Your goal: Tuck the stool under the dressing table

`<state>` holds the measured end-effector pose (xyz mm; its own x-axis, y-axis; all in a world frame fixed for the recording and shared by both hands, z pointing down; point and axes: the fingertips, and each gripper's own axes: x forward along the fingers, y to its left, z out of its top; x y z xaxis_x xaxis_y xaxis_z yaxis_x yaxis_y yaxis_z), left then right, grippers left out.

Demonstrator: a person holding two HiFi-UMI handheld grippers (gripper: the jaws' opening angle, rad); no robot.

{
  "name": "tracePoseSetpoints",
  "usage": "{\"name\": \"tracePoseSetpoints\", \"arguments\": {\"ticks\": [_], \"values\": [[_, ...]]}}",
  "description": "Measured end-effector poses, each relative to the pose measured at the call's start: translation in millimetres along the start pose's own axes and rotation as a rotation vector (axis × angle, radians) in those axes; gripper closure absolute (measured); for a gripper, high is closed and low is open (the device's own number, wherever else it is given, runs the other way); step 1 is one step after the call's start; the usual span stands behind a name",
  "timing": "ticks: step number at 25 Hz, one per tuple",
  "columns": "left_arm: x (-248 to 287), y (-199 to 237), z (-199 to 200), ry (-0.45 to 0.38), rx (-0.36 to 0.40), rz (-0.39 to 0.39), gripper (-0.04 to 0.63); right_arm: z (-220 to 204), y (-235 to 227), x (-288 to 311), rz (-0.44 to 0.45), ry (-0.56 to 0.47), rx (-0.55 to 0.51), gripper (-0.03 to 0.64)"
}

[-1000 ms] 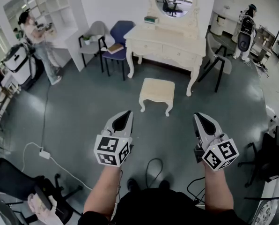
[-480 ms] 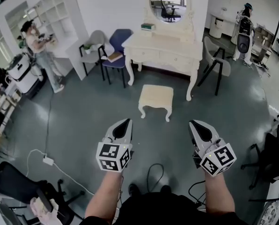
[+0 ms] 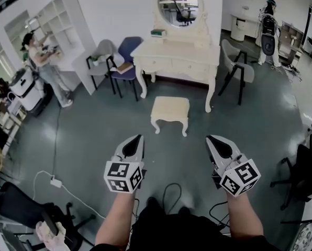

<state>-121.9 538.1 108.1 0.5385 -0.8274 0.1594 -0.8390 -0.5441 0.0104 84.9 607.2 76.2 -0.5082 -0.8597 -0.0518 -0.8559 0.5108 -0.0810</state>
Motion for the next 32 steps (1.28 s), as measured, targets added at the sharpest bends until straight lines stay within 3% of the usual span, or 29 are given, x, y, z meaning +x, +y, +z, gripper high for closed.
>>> {"name": "tracePoseSetpoints", "arguments": {"ticks": [14, 32], "values": [[45.7, 40.2, -22.4, 0.012, -0.074, -0.003, 0.577, -26.6, -21.7, 41.2, -0.003, 0.078, 0.030, 0.614], [171.3, 145.7, -14.4, 0.027, -0.086, -0.065, 0.577, -37.4, -81.0, 202.0, -0.042, 0.158, 0.023, 0.614]]}}
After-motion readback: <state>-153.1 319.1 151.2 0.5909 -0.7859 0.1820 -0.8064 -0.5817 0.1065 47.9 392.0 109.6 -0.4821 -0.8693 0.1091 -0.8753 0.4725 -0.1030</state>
